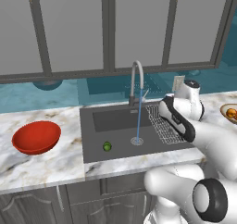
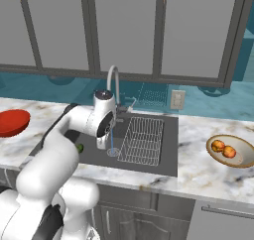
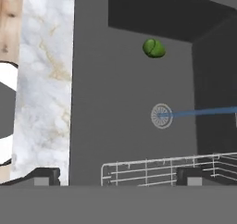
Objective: Pick the peachs from the sink and place them in one bowl. Place the avocado in the other bowl. Then turn off the sink faucet.
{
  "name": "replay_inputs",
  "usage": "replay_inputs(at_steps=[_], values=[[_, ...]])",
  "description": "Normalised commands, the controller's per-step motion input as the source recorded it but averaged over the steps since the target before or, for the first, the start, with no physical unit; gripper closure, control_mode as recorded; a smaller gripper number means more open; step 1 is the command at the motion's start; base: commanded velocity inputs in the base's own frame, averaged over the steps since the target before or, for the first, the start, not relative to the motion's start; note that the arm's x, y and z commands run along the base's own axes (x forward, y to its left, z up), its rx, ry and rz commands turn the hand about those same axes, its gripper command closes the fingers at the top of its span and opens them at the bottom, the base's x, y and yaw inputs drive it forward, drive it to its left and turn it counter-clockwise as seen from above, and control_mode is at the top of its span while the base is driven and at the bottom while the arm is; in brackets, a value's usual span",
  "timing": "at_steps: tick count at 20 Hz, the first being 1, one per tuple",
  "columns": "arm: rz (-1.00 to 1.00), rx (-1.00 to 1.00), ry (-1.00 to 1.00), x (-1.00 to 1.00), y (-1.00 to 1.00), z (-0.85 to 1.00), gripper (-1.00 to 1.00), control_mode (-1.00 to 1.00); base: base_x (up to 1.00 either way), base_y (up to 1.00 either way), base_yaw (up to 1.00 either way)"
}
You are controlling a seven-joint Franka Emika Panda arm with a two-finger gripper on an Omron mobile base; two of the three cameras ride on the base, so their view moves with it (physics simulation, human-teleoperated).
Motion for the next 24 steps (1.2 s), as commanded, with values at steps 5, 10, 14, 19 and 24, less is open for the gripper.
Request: replay_inputs(at_steps=[5,10,14,19,24], values=[[0.21,-0.06,0.01,0.00,0.47,0.00,-1.00,-1.00,0.00,0.00,0.00],[0.14,-0.03,-0.01,-0.10,0.26,0.00,-1.00,-1.00,0.00,0.00,0.00],[0.10,-0.02,-0.03,-0.14,0.31,0.00,-1.00,-1.00,0.00,0.00,0.00],[0.38,-0.01,0.00,-0.01,0.20,0.00,-1.00,-1.00,0.00,0.00,0.00],[0.63,-0.03,0.00,0.00,0.10,-0.01,-1.00,-1.00,0.00,0.00,0.00]])
